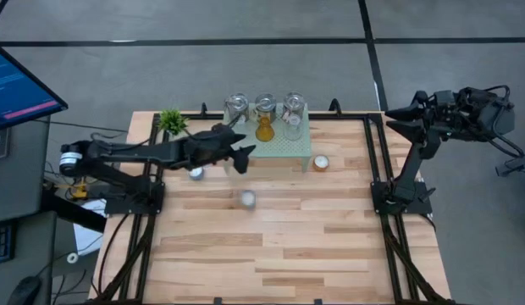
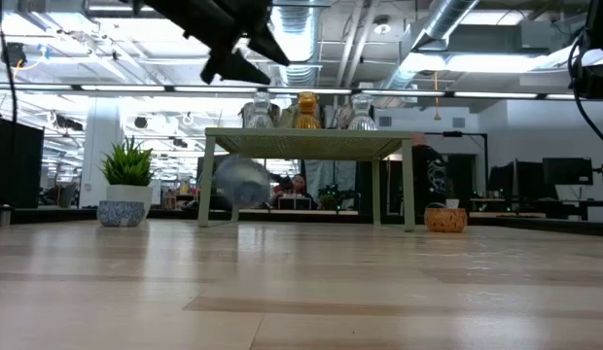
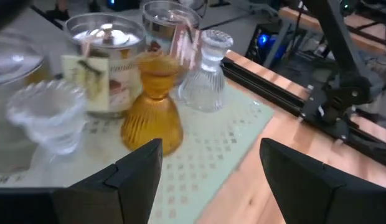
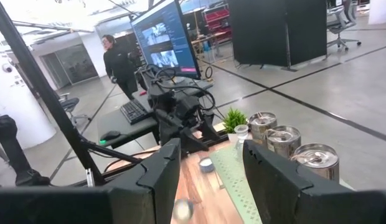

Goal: Pick & Place candle stick holders
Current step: Put the blue scented candle on the shelf

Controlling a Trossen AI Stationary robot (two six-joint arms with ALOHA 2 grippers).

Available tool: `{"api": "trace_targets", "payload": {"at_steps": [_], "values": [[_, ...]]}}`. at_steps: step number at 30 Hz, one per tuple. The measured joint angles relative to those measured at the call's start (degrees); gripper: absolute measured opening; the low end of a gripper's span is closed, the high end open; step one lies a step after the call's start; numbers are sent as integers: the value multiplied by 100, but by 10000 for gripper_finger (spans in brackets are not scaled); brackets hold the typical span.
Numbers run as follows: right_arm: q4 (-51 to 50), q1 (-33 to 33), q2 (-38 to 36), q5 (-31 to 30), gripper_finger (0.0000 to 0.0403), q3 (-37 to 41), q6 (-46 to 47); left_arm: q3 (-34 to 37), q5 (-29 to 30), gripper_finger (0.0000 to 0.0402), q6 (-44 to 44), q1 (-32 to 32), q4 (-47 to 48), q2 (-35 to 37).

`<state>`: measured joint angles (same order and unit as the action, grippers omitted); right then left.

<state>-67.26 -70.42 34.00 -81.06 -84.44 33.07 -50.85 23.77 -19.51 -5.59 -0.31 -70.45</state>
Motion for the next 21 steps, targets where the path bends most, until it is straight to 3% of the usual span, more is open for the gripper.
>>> {"api": "trace_targets", "payload": {"at_steps": [4, 9, 14, 21], "values": [[0, 1, 0, 51, 166, 0, 67, -244, 22, 269, 62, 126, 9, -337], [-104, 10, -7, 353, 166, 191, 570, -265, 22, 256, 33, 449, 612, -59], [-355, 9, 14, 473, 166, 1048, 1526, -264, -291, 248, -149, 887, 1659, 569], [-204, 356, 472, 849, 197, 2346, 3437, -266, -1135, 259, -1313, 1415, 2900, 1342]]}}
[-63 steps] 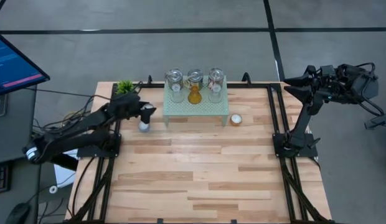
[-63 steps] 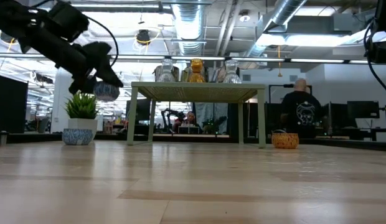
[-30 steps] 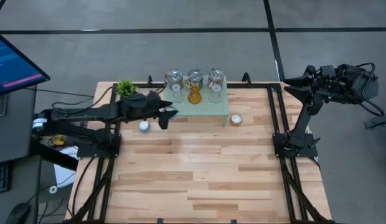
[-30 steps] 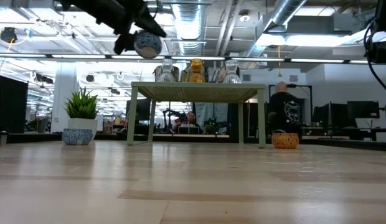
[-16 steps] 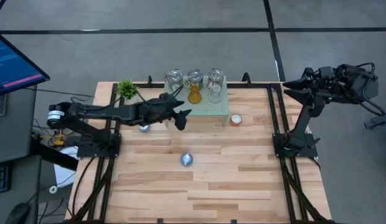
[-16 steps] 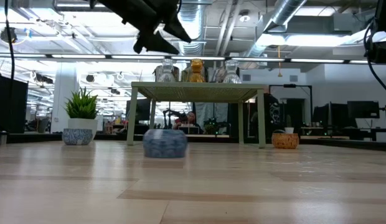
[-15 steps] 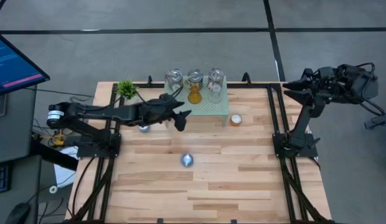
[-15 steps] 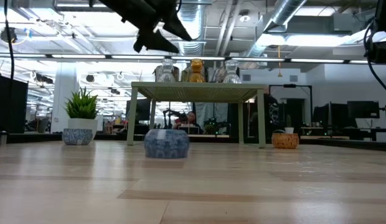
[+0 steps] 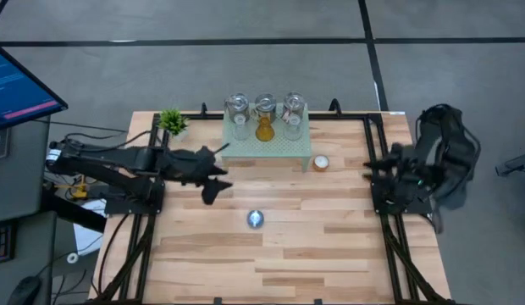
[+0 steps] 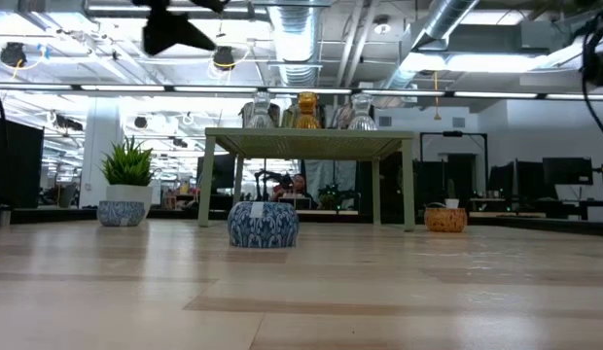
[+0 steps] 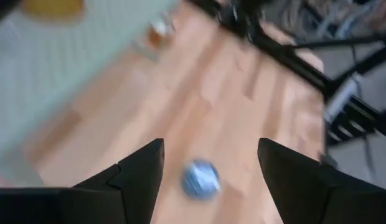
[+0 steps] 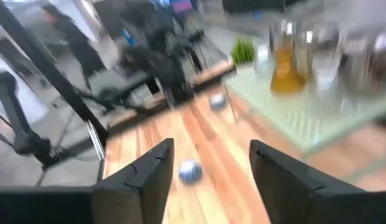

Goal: Pick & Place candle stick holders
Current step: Put the blue scented candle on the shelf

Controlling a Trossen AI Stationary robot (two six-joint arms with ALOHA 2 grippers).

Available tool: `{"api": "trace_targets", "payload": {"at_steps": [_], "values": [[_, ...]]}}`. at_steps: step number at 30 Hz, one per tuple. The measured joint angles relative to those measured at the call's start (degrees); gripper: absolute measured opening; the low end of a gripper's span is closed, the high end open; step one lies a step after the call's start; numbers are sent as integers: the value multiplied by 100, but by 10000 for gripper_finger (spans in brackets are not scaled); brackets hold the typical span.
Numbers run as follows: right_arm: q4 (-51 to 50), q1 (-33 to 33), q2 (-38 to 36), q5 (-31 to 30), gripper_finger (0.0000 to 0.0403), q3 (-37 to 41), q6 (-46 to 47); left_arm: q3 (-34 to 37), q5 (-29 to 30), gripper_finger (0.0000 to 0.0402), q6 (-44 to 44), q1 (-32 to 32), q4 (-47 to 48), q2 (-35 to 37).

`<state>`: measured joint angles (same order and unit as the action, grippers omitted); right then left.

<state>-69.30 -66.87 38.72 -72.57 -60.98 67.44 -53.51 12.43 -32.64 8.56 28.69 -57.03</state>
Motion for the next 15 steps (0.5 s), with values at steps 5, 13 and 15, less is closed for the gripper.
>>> {"api": "trace_targets", "payload": {"at_steps": [5, 13, 15], "values": [[744, 851, 802, 895, 249, 422, 251, 10, -361, 260, -659, 546, 856, 87], [2847, 2737, 2642, 3071, 277, 445, -1205, 226, -346, 250, -904, 1415, 990, 138], [3848, 3200, 3125, 3695, 277, 445, -2020, 281, -352, 249, -1019, 1657, 966, 211]]}}
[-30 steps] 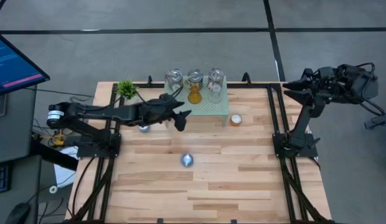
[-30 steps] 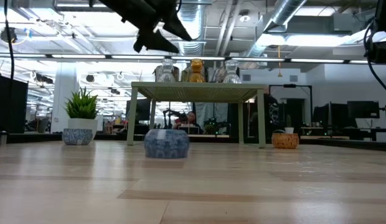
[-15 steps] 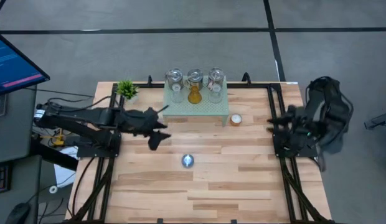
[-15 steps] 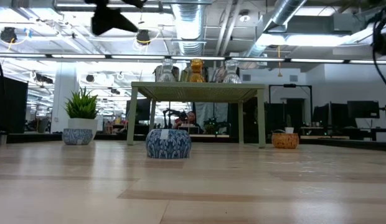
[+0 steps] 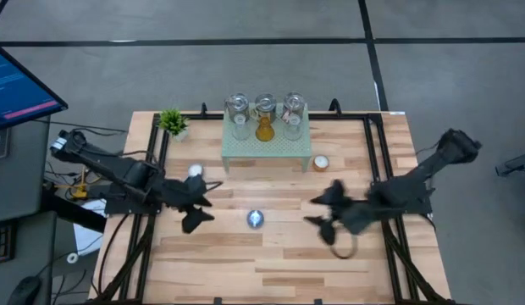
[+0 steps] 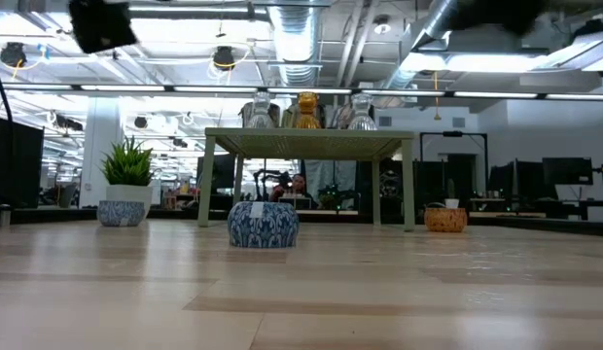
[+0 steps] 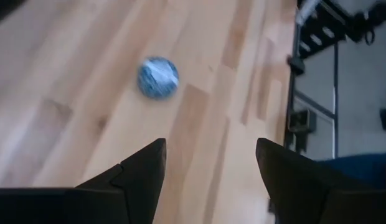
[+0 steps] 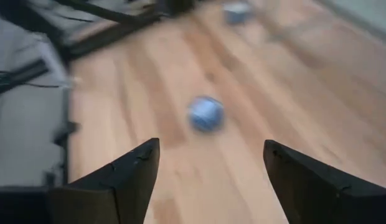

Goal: Pick & Place candle stick holders
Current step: Put the blue scented candle on the shelf

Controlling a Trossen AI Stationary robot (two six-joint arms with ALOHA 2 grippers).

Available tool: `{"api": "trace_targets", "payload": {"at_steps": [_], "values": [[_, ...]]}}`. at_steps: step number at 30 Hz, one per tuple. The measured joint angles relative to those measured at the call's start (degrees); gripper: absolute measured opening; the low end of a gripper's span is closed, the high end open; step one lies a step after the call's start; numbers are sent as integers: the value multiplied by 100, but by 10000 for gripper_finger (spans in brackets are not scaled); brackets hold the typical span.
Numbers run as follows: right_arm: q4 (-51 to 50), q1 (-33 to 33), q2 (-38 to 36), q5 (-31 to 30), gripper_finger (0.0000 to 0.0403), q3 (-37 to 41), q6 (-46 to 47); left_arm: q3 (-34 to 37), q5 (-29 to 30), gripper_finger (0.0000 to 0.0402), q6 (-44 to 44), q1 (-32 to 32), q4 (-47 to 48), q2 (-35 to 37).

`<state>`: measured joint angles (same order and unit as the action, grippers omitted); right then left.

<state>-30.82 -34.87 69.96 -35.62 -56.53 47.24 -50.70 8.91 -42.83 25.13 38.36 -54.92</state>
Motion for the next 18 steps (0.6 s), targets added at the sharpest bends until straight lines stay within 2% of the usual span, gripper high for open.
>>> {"api": "trace_targets", "payload": {"at_steps": [3, 6, 15, 18], "values": [[1726, 594, 749, 901, 277, -12, -1142, 125, 48, 248, -235, 392, 29, 134], [2719, 1075, 1559, 1675, 277, -188, -1892, 266, 255, 248, -447, 743, 4, 300], [2832, 1817, 3593, 3175, 277, -1510, -2834, 635, 788, 248, -848, 1364, 11, 624], [2496, 1938, 4027, 3356, 277, -1805, -2929, 734, 804, 248, -889, 1416, -1, 640]]}}
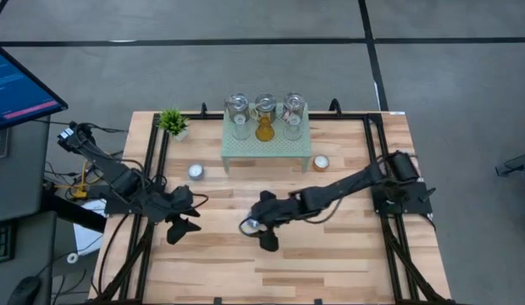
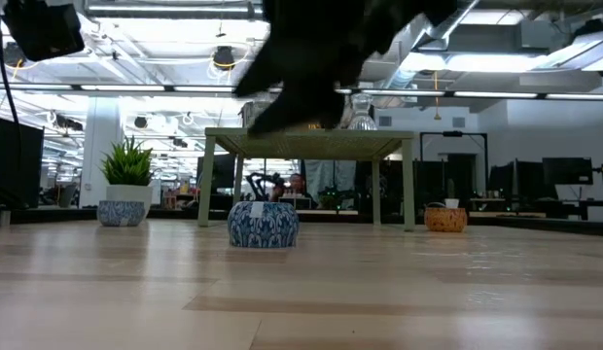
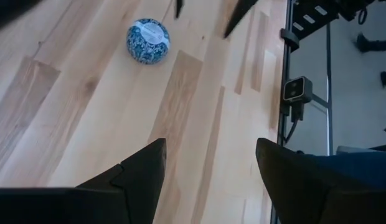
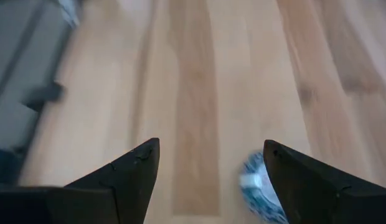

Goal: Pick & Place candle stick holders
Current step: Put the blue scented candle on the shelf

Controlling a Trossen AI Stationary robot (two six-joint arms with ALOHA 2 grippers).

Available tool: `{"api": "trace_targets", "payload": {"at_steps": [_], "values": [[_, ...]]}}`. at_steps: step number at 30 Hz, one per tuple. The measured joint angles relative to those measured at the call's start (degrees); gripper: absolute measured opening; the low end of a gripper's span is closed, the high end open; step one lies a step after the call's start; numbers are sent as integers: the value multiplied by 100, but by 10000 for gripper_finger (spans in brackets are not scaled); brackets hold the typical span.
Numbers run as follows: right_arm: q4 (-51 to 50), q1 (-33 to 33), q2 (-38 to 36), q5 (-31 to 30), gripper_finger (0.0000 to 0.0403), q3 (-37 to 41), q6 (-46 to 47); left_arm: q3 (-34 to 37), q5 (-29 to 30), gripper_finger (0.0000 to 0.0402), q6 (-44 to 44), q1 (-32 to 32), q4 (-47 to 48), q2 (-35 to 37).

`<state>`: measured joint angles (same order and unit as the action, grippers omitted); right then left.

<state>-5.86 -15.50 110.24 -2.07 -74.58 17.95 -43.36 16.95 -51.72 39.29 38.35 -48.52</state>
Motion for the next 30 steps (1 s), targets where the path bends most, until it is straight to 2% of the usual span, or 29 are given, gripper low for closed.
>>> {"api": "trace_targets", "payload": {"at_steps": [5, 15, 18, 25, 30], "values": [[-294, 216, 450, 34, 277, -200, -66, 81, 110, 248, 19, 3, -31, 15], [-299, 414, 535, 61, 280, -198, -332, 327, 236, 248, 22, 5, -208, 19], [-336, 440, 535, 60, 305, -198, -436, 394, 238, 248, 24, 2, -375, 19], [-356, 654, 535, 39, 392, -198, -461, 394, 237, 248, 26, 4, -415, 16], [-467, 598, 535, 107, 387, -198, -462, 394, 269, 248, 42, 4, -413, 16]]}}
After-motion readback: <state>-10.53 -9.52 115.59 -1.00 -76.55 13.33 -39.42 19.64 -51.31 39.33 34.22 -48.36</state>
